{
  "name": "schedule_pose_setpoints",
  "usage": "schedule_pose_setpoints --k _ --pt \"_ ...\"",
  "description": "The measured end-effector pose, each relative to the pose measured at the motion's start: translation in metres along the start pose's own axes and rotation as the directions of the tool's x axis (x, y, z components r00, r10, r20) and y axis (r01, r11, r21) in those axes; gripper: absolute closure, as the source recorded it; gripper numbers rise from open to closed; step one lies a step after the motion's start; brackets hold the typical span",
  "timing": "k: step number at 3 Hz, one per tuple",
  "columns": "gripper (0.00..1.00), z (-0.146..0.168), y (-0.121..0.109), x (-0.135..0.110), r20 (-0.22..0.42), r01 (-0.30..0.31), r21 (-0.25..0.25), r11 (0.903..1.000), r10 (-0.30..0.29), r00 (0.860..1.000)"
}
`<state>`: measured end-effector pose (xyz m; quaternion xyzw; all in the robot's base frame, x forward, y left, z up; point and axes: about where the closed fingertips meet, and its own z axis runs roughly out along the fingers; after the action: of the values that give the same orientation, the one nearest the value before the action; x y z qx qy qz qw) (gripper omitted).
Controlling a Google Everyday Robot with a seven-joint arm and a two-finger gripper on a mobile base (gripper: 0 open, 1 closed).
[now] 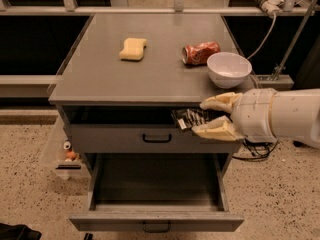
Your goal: Pick rxbar chocolate from middle drawer and place on counter
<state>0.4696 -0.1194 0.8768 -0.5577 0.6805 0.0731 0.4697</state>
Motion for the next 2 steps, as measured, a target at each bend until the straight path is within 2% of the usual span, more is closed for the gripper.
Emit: schedule_pose_setpoints --k 1,2 --pt "1.00 0.012 -0.045 -0.022 0.040 0.084 0.006 0.9965 -0.084 0.996" --pt "1.00 0.039 -0.095 -0.056 0.107 0.170 -0.004 0.9854 -0.169 0.980"
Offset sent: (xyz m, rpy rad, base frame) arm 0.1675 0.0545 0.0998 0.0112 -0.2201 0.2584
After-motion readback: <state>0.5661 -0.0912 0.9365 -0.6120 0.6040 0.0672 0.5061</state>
